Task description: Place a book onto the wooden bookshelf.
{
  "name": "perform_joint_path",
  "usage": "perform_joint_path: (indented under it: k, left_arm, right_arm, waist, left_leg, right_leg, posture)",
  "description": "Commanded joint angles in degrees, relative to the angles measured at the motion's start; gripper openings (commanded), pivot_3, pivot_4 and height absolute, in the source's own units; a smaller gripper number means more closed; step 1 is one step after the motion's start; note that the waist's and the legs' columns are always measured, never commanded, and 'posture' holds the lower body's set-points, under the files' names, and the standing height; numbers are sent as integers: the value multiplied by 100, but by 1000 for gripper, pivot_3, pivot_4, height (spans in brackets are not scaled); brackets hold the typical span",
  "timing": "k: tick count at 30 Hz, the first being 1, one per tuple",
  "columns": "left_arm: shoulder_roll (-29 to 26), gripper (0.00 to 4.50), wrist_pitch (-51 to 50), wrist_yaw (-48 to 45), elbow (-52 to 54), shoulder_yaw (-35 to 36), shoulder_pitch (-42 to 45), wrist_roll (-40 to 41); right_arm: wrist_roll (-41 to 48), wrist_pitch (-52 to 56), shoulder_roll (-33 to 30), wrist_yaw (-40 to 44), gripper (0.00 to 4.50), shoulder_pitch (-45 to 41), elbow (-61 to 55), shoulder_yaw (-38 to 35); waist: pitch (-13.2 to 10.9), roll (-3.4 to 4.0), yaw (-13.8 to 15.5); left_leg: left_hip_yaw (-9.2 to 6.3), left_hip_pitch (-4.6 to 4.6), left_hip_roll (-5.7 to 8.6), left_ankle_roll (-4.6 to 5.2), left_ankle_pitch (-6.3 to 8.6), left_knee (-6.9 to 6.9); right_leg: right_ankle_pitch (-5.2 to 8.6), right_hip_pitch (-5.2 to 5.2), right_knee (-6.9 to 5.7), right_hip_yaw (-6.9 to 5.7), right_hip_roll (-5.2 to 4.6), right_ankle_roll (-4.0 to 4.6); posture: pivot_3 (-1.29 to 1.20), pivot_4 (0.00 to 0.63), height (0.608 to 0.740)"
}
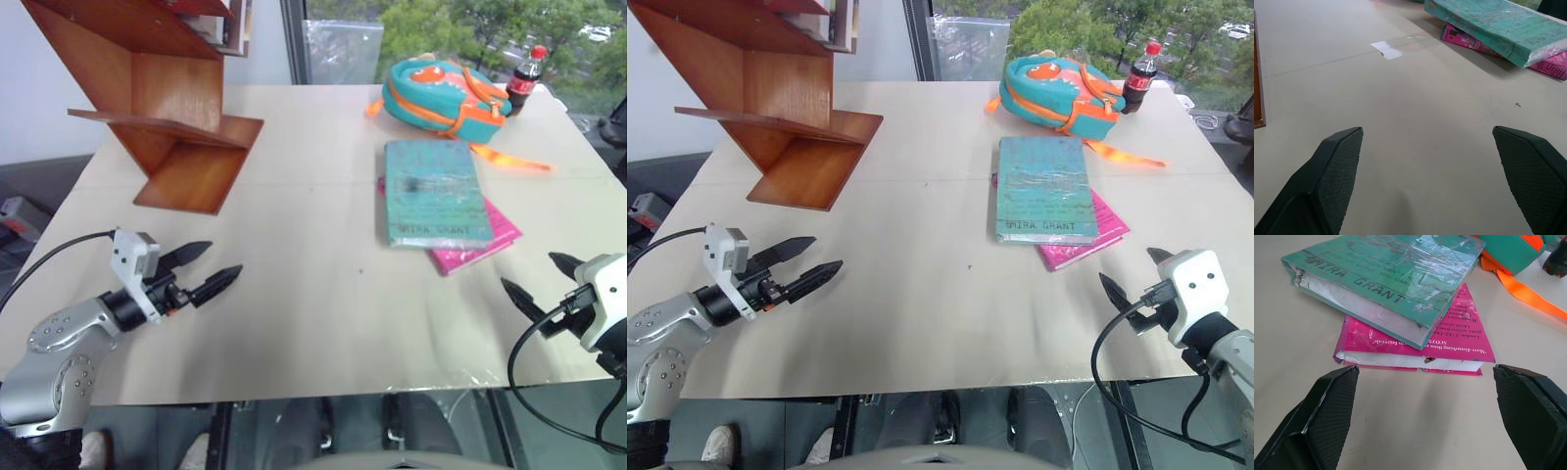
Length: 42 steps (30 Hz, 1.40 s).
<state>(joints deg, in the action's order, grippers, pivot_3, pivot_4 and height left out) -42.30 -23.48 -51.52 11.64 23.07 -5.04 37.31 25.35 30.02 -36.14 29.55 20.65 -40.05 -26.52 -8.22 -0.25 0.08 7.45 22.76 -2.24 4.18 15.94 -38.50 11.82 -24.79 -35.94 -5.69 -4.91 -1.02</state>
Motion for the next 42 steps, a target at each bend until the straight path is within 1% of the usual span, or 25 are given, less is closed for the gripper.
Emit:
perform_joint_path:
  k: [1, 5, 8, 11, 13, 15, 16, 18, 19, 20, 21, 22, 25, 28, 30, 34, 37, 42]
  left_arm:
    - [-83, 4453, 64, -89, -3, 127, 171, 49]
    - [10, 4453, 29, -86, 34, 65, 412, 156]
    - [44, 4453, 15, -59, 77, 63, 463, 174]
    - [77, 4453, 15, -103, 181, 50, 483, 239]
    - [95, 4500, 29, -191, 291, -11, 452, 272]
    - [99, 4500, 42, -280, 416, -84, 428, 288]
    - [107, 4500, 20, -307, 466, -120, 442, 320]
    - [120, 4500, 4, -350, 553, -233, 501, 327]
    - [127, 4500, -3, -358, 585, -288, 539, 327]
    - [128, 4500, 16, -373, 592, -325, 567, 308]
    - [127, 4500, 24, -378, 610, -360, 602, 305]
    - [126, 4500, 15, -369, 632, -387, 640, 310]
    - [109, 4500, -14, -346, 697, -450, 738, 321]
    - [108, 4500, -3, -343, 714, -459, 744, 307]
    - [114, 4500, 17, -326, 753, -455, 709, 296]
    - [154, 4500, 28, -202, 922, -370, 543, 307]
    - [203, 4500, 12, -46, 1127, -298, 354, 341]
    - [219, 4500, -21, 118, 1356, -147, 83, 435]
  right_arm:
    - [73, 67, -91, 3, 4500, -117, -156, -142]
    - [32, 447, -326, -30, 4500, -451, -44, 90]
    - [248, 694, -277, -88, 4500, -681, 7, 78]
    - [254, 823, -251, -207, 4500, -1008, 220, 141]
    - [331, 1025, -227, -335, 3981, -1375, 533, 148]
    - [383, 1196, -239, -418, 3225, -1773, 818, 160]
    - [322, 1244, -286, -461, 2698, -2026, 1009, 239]
    - [68, 1258, -482, -426, 1724, -2667, 1610, 597]
    - [-94, 1277, -582, -418, 1392, -3041, 1989, 822]
    - [-221, 1322, -659, -418, 737, -3327, 2298, 1004]
    - [-466, 1240, -766, -388, 394, -3668, 2727, 1281]
    - [-689, 1103, -834, -349, 201, -3989, 3150, 1516]
    - [-1244, 533, -848, -24, 201, -5142, 4752, 2195]
    - [-1714, -458, -635, 445, 201, -6218, 6584, 2715]
    - [-1947, -1149, -403, 708, 201, -6901, 7776, 2919]
    - [-2344, -2288, 34, 1102, 201, -7865, 9467, 3175]
    - [-2535, -2946, 279, 1373, 201, -8182, 10242, 3252]
    - [-2555, -3511, 442, 1781, 201, -8222, 10566, 3129]
  waist:
    - [0, 0, 1]
    - [0, -1, 8]
    - [0, -1, 9]
    - [1, -2, 7]
    - [0, -4, 5]
    - [0, -5, 3]
    - [0, -5, 3]
    - [-1, -4, -7]
    - [-2, -2, -28]
    - [-2, -1, -47]
    - [-2, -2, -57]
    - [-2, -2, -71]
    - [-4, -2, -94]
    - [-7, 2, -122]
    - [-7, 1, -114]
    - [-15, 8, -136]
    - [-15, 8, -144]
    - [-18, 14, -125]
  left_leg:
    - [0, 0, 0, 0, 0, 0]
    - [1, -1, 0, 0, 0, -3]
    - [0, -1, 0, 0, 0, -5]
    - [0, 0, 0, 0, 0, -4]
    - [3, 1, 2, 1, -1, -5]
    - [6, 0, 3, 1, -1, -7]
    - [9, 0, 4, 1, -1, -8]
    - [8, -1, 3, 1, -1, -8]
    - [10, -1, 3, 1, -1, -9]
    - [12, -2, 3, 2, -1, -9]
    - [11, -3, 4, 2, -1, -10]
    - [9, -2, 2, 2, -1, -10]
    - [17, -2, 3, 2, -2, -14]
    - [23, -3, 3, 3, -2, -16]
    - [21, 3, 2, 2, -2, -13]
    - [27, 4, 0, 1, -3, -12]
    - [26, 7, 0, 1, -2, -10]
    - [24, 8, 0, 0, -2, -10]
  right_leg:
    - [0, 0, 0, 0, 0, 0]
    - [0, 1, -1, -2, 0, 0]
    - [0, 1, -2, 0, 1, 1]
    - [-4, 0, -2, 1, 3, -5]
    - [-8, 0, -2, -1, 3, -12]
    - [-9, 1, -2, -4, 3, -12]
    - [-8, 0, -2, -4, 2, -11]
    - [-9, 0, -2, -4, 3, -10]
    - [-9, 0, -3, -4, 4, -10]
    - [-8, -1, -6, -4, 4, -9]
    - [-9, -1, -7, -5, 4, -8]
    - [-17, 0, -9, -4, 6, 1]
    - [-22, -2, -10, -7, 9, 7]
    - [-27, -4, -10, -2, 13, 0]
    - [-28, -7, -8, -4, 16, 1]
    - [-30, -9, -7, -3, 17, 0]
    - [-29, -8, -4, -7, 11, -1]
    - [-30, -5, -5, -15, 4, -1]
  posture:
    - [0, 150, 740]
    - [0, 150, 740]
    - [0, 150, 740]
    - [0, 150, 740]
    - [0, 150, 740]
    - [0, 150, 740]
    - [0, 150, 740]
    - [0, 150, 740]
    - [0, 150, 740]
    - [0, 150, 740]
    - [0, 150, 740]
    - [0, 150, 740]
    - [0, 150, 740]
    - [0, 150, 740]
    - [0, 150, 740]
    - [0, 150, 740]
    - [0, 150, 740]
    - [0, 150, 740]
